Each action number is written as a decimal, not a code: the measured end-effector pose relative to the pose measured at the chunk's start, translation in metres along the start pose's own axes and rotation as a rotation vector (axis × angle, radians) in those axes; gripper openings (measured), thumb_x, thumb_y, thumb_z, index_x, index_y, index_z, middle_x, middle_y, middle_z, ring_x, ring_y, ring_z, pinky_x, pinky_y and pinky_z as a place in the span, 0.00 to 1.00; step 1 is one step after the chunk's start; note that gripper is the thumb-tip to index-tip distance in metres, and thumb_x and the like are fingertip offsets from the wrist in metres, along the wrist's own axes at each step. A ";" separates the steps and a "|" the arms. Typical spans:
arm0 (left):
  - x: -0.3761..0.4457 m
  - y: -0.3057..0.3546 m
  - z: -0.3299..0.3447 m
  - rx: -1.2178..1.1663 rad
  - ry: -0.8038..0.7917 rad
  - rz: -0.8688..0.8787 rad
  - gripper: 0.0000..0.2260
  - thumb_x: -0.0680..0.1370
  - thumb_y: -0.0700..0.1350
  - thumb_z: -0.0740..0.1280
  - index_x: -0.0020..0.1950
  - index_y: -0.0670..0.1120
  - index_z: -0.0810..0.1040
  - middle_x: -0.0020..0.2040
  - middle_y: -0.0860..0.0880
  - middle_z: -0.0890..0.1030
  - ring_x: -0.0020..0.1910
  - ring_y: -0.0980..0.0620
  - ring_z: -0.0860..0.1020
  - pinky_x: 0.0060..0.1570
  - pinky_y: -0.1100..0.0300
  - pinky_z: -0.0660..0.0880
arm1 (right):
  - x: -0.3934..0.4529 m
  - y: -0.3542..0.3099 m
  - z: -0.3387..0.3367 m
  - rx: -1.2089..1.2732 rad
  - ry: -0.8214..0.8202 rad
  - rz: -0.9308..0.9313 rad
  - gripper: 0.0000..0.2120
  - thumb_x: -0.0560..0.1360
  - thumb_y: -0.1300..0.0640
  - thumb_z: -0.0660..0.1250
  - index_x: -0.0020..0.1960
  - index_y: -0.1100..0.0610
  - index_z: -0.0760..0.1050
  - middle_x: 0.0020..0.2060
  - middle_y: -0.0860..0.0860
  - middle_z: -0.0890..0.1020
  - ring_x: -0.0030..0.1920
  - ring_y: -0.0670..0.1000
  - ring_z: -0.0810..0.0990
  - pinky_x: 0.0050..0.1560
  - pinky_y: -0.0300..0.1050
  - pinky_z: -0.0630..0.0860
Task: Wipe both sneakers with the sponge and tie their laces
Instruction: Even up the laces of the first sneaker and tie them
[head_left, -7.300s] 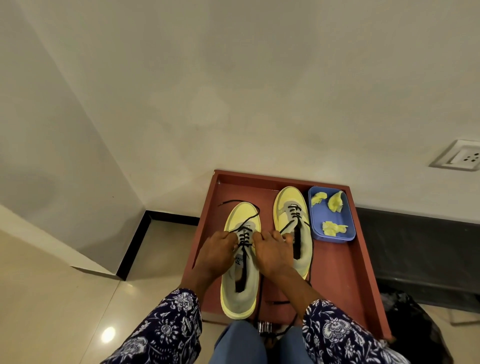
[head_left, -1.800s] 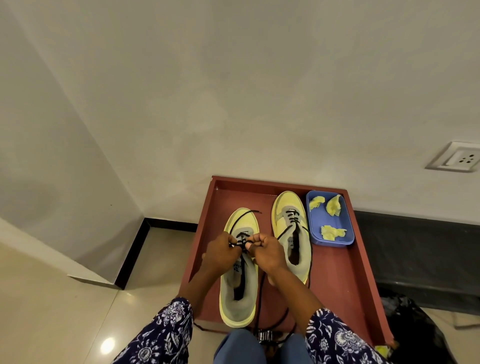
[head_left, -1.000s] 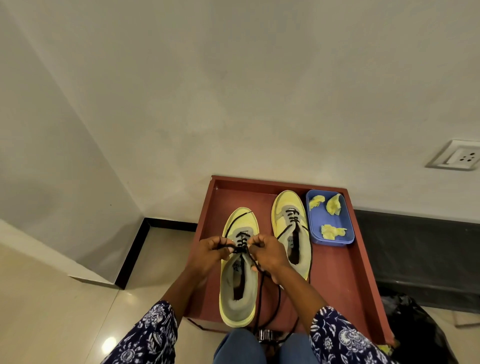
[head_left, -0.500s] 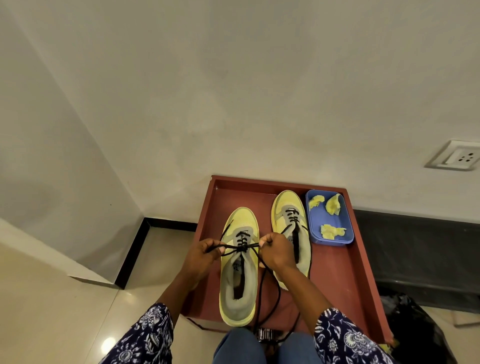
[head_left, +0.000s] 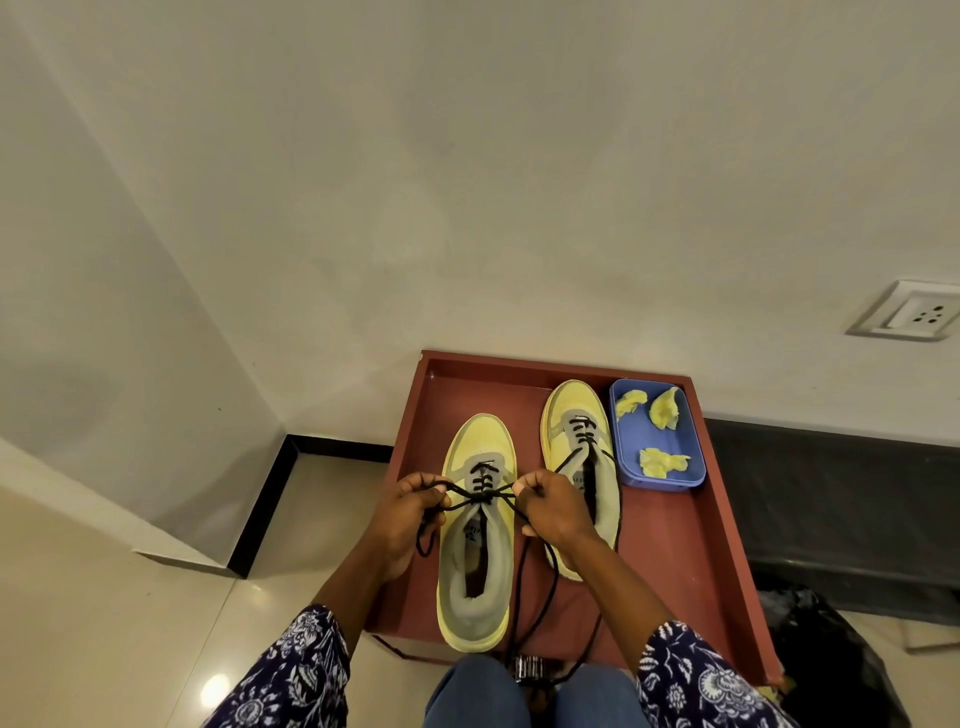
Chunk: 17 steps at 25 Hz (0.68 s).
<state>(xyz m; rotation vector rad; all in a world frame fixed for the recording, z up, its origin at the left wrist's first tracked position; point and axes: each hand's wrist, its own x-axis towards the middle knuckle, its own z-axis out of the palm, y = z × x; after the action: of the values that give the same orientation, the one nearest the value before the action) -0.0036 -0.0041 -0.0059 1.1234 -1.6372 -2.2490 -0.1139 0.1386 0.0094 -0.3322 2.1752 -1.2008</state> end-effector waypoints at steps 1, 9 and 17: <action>-0.001 0.000 0.001 -0.003 -0.002 0.003 0.08 0.78 0.34 0.58 0.44 0.41 0.76 0.32 0.47 0.75 0.26 0.56 0.71 0.31 0.63 0.67 | -0.001 -0.001 0.001 0.082 -0.016 0.047 0.08 0.79 0.59 0.60 0.42 0.58 0.74 0.33 0.44 0.72 0.34 0.45 0.72 0.41 0.48 0.80; 0.001 -0.003 -0.012 0.111 -0.022 0.054 0.11 0.76 0.34 0.61 0.38 0.44 0.80 0.29 0.46 0.72 0.28 0.52 0.63 0.29 0.61 0.59 | -0.005 -0.007 -0.006 0.785 -0.079 0.251 0.11 0.75 0.60 0.57 0.35 0.57 0.72 0.32 0.50 0.77 0.32 0.47 0.71 0.34 0.40 0.67; -0.002 0.007 -0.007 -0.079 0.011 0.079 0.07 0.78 0.37 0.61 0.43 0.39 0.78 0.36 0.46 0.77 0.35 0.53 0.74 0.31 0.67 0.72 | -0.001 -0.011 -0.004 0.200 -0.084 0.064 0.16 0.74 0.51 0.66 0.31 0.53 0.65 0.24 0.48 0.67 0.25 0.45 0.60 0.28 0.39 0.59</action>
<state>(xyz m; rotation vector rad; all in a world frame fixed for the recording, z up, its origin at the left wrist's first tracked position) 0.0007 -0.0113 -0.0002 1.0321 -1.5459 -2.2333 -0.1166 0.1356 0.0201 -0.2225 1.9601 -1.3309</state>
